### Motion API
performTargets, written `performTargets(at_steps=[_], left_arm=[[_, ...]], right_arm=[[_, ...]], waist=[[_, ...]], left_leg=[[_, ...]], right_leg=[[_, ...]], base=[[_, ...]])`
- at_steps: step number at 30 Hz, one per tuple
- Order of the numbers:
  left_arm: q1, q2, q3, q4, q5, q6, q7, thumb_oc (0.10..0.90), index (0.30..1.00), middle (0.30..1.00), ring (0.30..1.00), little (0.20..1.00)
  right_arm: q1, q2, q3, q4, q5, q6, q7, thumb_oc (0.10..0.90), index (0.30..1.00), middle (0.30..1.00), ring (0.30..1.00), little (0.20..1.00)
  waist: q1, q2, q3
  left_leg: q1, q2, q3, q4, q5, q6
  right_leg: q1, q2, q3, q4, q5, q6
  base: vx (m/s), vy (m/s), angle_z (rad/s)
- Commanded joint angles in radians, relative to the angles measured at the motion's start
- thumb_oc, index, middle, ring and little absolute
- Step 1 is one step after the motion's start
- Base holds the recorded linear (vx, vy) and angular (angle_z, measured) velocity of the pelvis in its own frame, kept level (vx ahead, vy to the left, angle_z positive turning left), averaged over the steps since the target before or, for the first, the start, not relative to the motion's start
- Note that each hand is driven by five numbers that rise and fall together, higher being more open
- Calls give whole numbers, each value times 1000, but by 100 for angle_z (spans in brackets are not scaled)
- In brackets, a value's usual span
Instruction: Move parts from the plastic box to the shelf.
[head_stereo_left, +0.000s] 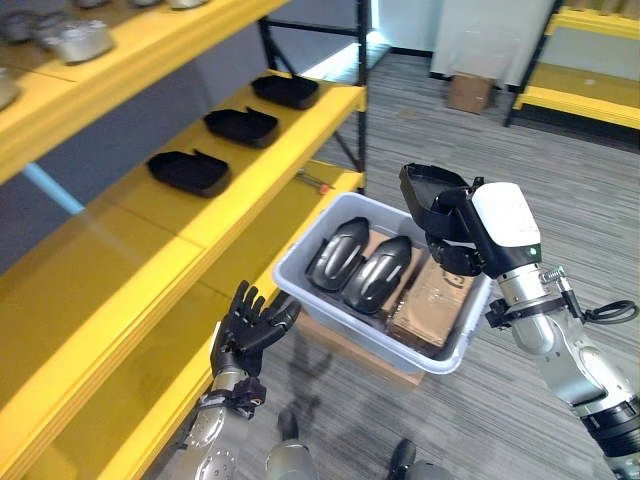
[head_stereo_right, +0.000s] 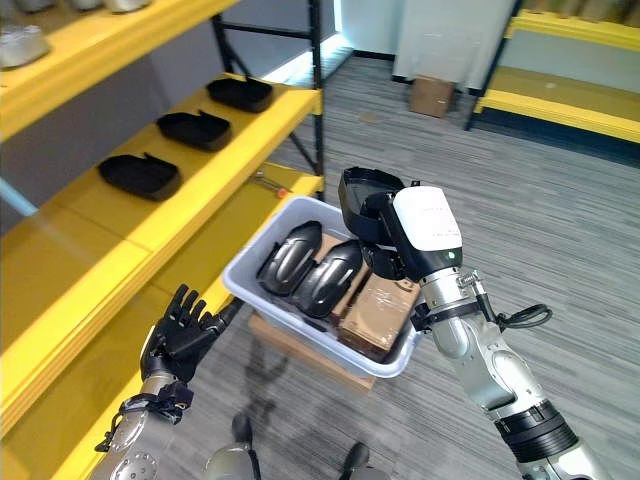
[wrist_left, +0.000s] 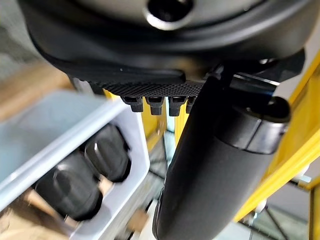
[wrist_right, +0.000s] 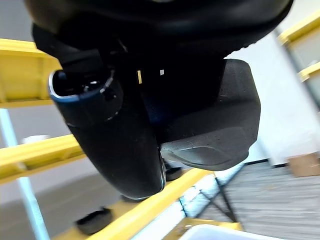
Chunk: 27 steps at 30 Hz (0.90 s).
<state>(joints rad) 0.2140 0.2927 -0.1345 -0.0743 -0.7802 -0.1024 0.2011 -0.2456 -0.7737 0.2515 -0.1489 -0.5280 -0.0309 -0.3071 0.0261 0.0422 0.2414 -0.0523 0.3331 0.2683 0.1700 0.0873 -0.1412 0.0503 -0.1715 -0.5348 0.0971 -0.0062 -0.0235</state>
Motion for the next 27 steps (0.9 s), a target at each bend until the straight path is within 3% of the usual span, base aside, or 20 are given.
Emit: performTargets(at_steps=[1,2,3,4,5,6,11,21,27], left_arm=[[-90,45,9,-150,-5,-85,-60,900,1000,1000,1000,1000],[-89,45,8,-150,-5,-85,-60,900,1000,1000,1000,1000],[-98,43,-4,-146,-5,-81,-63,900,1000,1000,1000,1000],[-99,43,-7,-145,-6,-81,-64,900,1000,1000,1000,1000],[-110,47,-14,-147,5,-83,-66,900,1000,1000,1000,1000],[-107,51,-10,-149,6,-83,-70,900,1000,1000,1000,1000],[-98,66,7,-161,14,-85,-73,900,1000,1000,1000,1000],[-77,72,30,-178,46,-88,-58,900,1000,1000,1000,1000],[-69,77,51,-186,55,-96,-47,900,1000,1000,1000,1000]], right_arm=[[-157,-25,-135,-75,-15,-47,-131,400,300,300,300,300],[-153,-26,-137,-77,-15,-46,-130,400,300,300,300,300],[-121,-37,-173,-81,-23,-43,-131,400,300,300,300,300],[-117,-38,-175,-83,-23,-43,-131,400,300,300,300,300],[-98,-36,-194,-79,-20,-41,-124,400,300,300,300,300],[-92,-36,-201,-81,-18,-40,-122,400,300,300,300,300],[-111,-19,-201,-91,-33,-39,-117,400,300,300,300,300],[-138,19,-168,-89,-47,-34,-92,400,300,300,300,300],[-209,51,-118,-74,-47,-29,-91,400,300,300,300,300]], waist=[[-29,7,-64],[-29,7,-65],[-40,25,-92],[-40,25,-93],[-39,24,-104],[-40,20,-108],[-13,-15,-118],[16,-80,-135],[50,-130,-117]], left_leg=[[105,41,37,-111,57,-47],[109,38,38,-119,60,-45],[130,23,70,-199,55,-44],[131,20,68,-202,56,-43],[133,-23,52,-209,31,-24],[136,-30,55,-210,25,-20],[148,-90,65,-207,-20,12],[157,-182,46,-245,-69,67],[149,-250,31,-232,-116,112]], right_leg=[[8,-14,8,20,-95,96],[9,-16,7,20,-94,98],[16,-40,-25,42,-89,113],[16,-42,-27,43,-89,114],[34,-86,-51,44,-53,139],[39,-94,-55,48,-48,141],[56,-164,-67,47,3,186],[54,-216,-52,23,69,236],[46,-273,-24,31,163,274]], base=[[11,152,108],[58,221,93],[47,172,99],[111,355,119],[98,212,76],[136,278,58],[71,144,15],[42,133,1],[48,172,3]])
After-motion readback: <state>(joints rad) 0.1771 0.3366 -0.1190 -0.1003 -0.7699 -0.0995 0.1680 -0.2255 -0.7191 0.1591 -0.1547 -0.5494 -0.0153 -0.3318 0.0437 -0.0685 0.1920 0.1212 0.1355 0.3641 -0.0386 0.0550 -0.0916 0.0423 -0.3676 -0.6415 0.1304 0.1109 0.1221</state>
